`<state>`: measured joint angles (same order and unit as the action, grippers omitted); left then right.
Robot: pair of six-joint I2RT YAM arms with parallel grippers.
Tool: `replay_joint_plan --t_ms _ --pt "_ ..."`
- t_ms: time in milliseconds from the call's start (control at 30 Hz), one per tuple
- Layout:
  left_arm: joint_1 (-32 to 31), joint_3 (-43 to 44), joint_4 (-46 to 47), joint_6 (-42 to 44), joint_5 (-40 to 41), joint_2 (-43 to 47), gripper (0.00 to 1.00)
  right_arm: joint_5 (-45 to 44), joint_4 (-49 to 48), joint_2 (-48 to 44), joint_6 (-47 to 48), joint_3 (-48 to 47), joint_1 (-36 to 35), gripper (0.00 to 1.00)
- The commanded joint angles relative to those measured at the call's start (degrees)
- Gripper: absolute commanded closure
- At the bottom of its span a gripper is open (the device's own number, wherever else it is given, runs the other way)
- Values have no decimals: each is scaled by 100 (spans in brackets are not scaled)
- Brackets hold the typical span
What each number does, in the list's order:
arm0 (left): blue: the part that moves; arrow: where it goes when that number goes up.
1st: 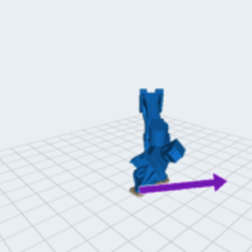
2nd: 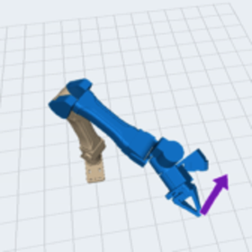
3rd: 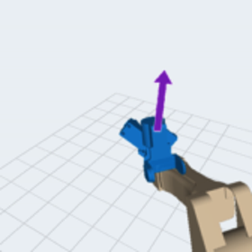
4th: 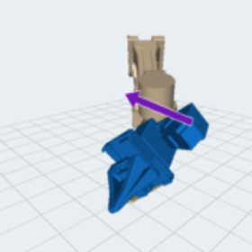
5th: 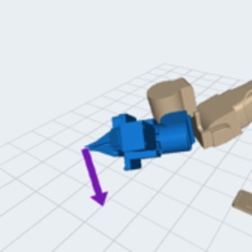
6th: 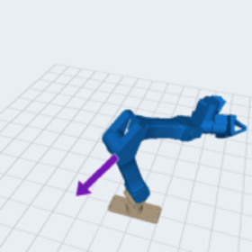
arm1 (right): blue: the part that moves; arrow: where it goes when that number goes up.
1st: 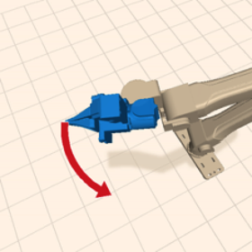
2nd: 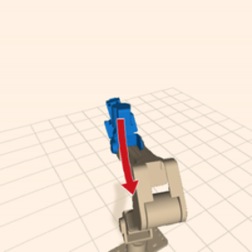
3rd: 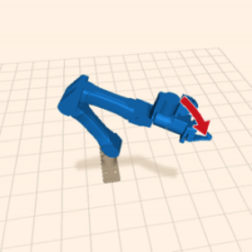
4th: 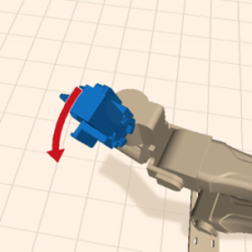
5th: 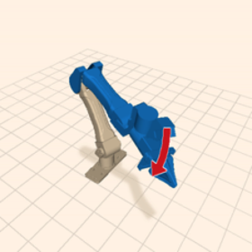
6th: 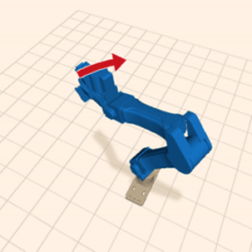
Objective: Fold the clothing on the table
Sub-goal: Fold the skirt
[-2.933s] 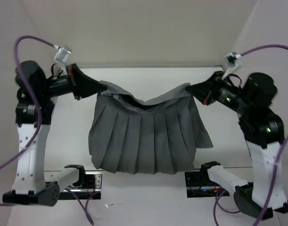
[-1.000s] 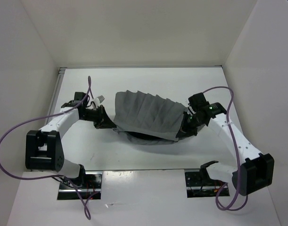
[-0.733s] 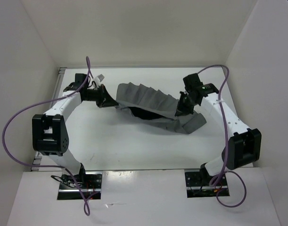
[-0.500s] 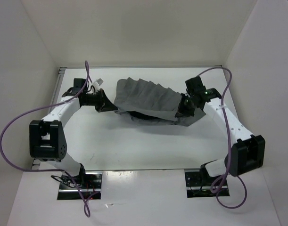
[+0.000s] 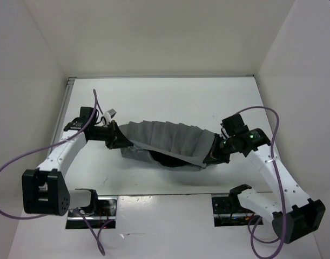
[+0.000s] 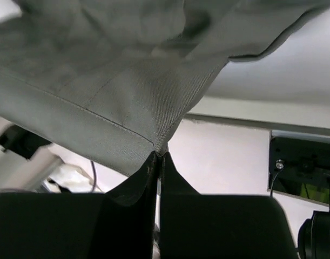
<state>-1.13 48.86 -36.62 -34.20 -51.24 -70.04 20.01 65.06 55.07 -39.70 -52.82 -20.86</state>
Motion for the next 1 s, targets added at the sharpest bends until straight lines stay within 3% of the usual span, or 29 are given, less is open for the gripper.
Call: replay_joint_plan --t_ms 0,100,300,500,533,600,633,667,700,767,900,967 --pt "25 553 384 -219 184 -657 95 -401 157 371 295 -657 485 100" --pt "25 993 813 -280 456 -1500 95 -550 -247 871 594 -1028 1039 98" --pt "25 1801 1384 -535 721 -2951 98 -674 -1379 2015 718 -1362 1356 98" --pt "25 2468 1667 -861 966 -3902 98 -594 -2136 3184 833 -1819 1550 98" --pt "25 2575 1719 -956 967 -3999 98 -595 -2285 3325 780 -1889 1620 94" --pt "86 2777 1807 -1159 1124 -4219 91 -656 -2786 3764 728 -2232 1761 89" --pt "86 2969 1921 -1264 1125 -4324 78 -813 -3110 3896 658 -2363 1848 73" --pt "165 3041 2079 -1413 1125 -4325 67 -867 -3287 4019 657 -2504 1849 65" --pt "165 3137 2228 -1571 1125 -4412 56 -867 -3454 4125 596 -2749 1927 63" --pt "236 3392 2545 -1976 1073 -4483 51 -1183 -3719 4187 543 -2970 1928 53" --pt "288 3745 2704 -2275 1248 -4194 32 -1386 -4158 3645 490 -2875 1832 51" --pt "288 3745 2783 -2189 1248 -3809 32 -1673 -4107 3047 638 -2752 1639 48"
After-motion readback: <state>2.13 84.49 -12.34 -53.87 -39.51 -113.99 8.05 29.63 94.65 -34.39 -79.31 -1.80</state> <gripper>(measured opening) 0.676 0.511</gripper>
